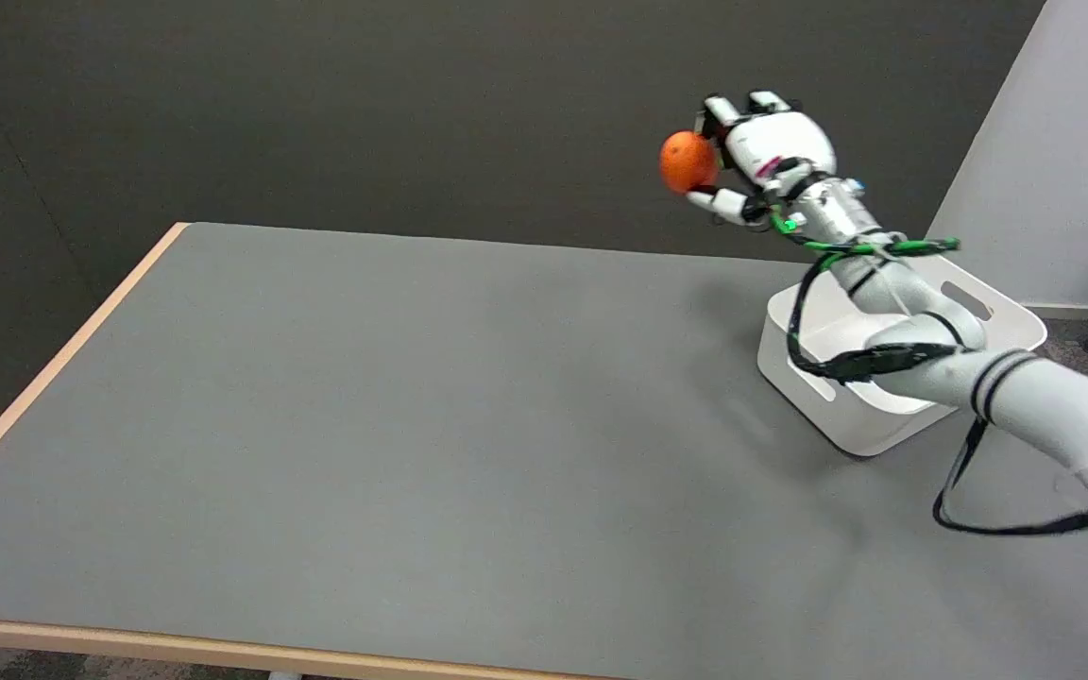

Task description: Place mango into white box.

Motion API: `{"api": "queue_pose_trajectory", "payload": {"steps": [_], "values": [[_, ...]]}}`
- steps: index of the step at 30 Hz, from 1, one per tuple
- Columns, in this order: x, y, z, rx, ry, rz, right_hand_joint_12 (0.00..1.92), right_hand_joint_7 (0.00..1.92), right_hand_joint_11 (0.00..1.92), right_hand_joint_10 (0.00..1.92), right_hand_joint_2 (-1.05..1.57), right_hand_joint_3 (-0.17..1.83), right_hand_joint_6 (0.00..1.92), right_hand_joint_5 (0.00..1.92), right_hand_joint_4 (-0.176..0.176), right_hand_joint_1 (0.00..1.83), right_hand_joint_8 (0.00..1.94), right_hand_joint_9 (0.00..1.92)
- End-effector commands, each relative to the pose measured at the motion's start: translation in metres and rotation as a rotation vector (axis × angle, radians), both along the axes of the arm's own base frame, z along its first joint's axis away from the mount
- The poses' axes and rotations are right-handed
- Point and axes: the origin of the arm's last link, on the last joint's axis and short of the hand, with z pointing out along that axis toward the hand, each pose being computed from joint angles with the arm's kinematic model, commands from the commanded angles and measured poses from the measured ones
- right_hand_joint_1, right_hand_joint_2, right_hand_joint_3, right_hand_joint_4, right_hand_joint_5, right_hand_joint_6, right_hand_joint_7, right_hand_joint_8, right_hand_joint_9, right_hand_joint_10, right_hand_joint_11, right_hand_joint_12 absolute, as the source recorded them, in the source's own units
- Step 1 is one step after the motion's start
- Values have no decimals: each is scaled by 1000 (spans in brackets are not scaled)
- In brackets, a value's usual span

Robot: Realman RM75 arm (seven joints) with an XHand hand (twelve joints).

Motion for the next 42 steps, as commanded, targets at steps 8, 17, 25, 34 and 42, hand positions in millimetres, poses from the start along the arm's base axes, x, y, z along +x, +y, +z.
{"api": "queue_pose_trajectory", "payload": {"steps": [8,17,25,34,42], "values": [[8,192,113,-518,-463,253,1921,700,170,1911,1178,393,1720,456,-70,1091,1671,708],[-24,282,143,-758,-486,258,1921,690,139,1916,1192,376,1728,447,-66,1081,1682,687],[-40,334,152,-873,-533,277,1921,689,134,1915,1191,378,1729,447,-64,1080,1683,687],[-73,328,110,-770,-542,83,1921,720,220,1906,1150,424,1706,477,-66,1100,1643,739],[-56,287,78,-555,-465,31,1921,784,383,1882,1034,583,1677,554,-49,1126,1571,812]]}}
